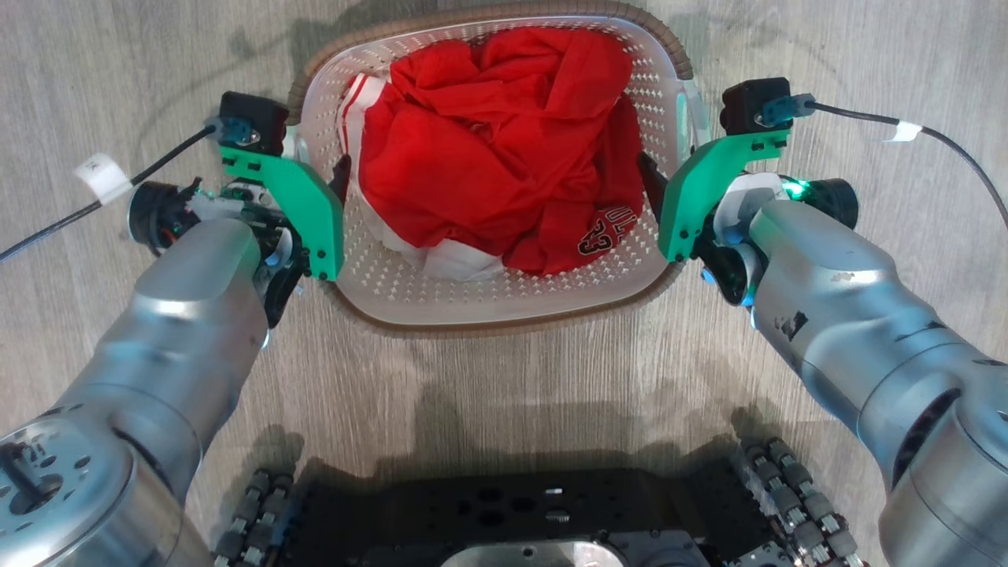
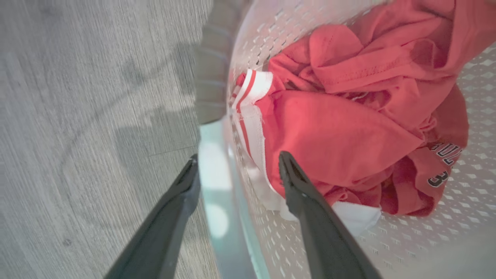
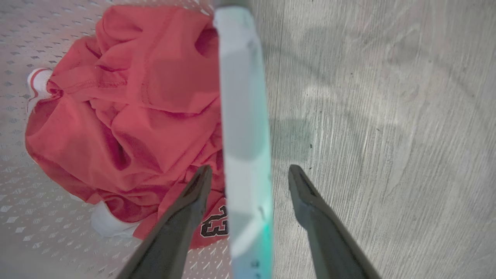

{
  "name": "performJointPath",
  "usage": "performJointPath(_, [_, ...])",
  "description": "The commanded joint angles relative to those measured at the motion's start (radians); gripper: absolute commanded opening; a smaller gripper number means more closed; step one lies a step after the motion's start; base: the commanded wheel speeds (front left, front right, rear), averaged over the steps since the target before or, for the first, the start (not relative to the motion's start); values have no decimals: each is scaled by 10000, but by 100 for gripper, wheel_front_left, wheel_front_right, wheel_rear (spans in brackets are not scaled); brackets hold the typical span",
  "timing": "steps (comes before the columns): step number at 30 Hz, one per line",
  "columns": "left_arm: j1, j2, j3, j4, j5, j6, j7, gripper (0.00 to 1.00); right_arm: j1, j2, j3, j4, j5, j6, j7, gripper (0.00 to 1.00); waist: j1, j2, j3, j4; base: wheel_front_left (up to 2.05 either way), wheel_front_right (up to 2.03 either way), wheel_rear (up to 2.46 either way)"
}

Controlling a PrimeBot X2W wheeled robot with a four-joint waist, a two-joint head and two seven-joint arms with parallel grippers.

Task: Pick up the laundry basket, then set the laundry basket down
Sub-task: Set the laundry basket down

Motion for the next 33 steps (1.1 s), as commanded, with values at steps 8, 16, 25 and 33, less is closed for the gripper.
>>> performJointPath(8, [-153,118,211,98,64,243,-562,100,428,151,83,26,188,71,-123,100,1,-1,-60,8,0,0,0])
performJointPath(16, [-378,153,389,111,73,583,-1026,100,395,151,110,13,271,71,-239,100,1,-1,-70,-12,0,0,0])
performJointPath(25, [-442,223,632,115,196,826,-1202,100,407,151,135,-47,322,71,-362,100,1,-1,-246,-99,0,0,0])
performJointPath(33, [-615,342,1285,-157,576,1160,-1211,100,305,151,150,-130,335,71,-466,100,1,-1,-198,-140,0,0,0])
